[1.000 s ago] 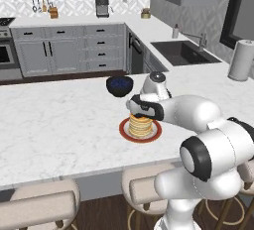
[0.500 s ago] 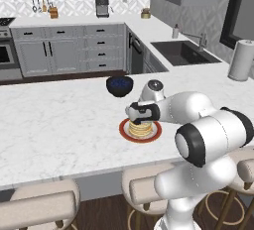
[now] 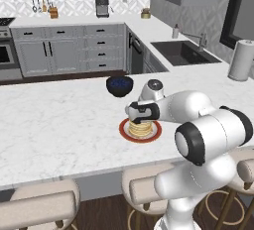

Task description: Take the strawberry from the fridge and place it on top of the pancake, located on the dining counter.

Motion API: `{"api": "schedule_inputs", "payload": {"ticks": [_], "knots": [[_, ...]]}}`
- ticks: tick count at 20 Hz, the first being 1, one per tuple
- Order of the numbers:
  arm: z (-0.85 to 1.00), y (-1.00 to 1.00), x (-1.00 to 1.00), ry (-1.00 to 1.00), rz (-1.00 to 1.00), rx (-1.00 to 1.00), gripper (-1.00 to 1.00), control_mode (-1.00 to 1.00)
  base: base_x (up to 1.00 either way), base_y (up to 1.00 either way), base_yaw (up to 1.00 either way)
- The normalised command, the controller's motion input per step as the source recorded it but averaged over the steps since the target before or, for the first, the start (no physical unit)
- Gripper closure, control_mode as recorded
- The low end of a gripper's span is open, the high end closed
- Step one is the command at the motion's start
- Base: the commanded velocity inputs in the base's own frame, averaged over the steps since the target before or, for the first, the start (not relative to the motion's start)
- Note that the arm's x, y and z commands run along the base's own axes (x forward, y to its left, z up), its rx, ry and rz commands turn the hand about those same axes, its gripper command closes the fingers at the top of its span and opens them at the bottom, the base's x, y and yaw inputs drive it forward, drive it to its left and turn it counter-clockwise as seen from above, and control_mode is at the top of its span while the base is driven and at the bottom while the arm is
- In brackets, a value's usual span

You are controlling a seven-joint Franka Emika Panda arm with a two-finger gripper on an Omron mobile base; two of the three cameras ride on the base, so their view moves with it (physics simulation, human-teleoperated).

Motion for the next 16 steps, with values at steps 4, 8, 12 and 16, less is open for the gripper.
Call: {"api": "schedule_inputs", "payload": {"ticks": [4, 8, 12, 16], "knots": [[0.08, 0.00, 0.05, 0.00, 0.00, 0.00, 1.00, -1.00, 0.00, 0.00, 0.00], [0.00, 0.00, 0.30, 0.00, 0.00, 0.00, 1.00, -1.00, 0.00, 0.00, 0.00], [0.00, 0.00, 0.26, 0.00, 0.00, 0.00, 1.00, -1.00, 0.00, 0.00, 0.00], [-0.15, 0.01, 0.01, 0.07, 0.00, 0.00, 1.00, -1.00, 0.00, 0.00, 0.00]]}}
